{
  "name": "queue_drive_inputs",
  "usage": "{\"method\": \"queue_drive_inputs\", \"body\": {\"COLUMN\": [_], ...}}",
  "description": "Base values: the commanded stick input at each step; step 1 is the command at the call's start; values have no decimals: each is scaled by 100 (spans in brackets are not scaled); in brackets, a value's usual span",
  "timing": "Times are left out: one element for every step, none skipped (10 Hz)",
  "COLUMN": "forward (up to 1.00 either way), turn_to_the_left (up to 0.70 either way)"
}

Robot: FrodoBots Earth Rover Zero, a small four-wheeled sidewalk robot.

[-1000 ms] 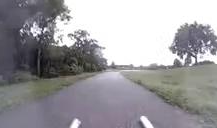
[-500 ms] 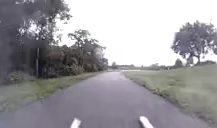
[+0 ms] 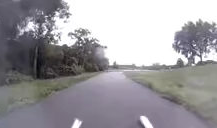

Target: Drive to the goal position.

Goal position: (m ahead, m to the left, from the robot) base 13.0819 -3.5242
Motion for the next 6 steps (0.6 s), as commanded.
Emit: {"method": "queue_drive_inputs", "body": {"forward": [70, 70, 70, 70, 70, 70], "turn_to_the_left": [0, 0, 0, 0, 0, 0]}}
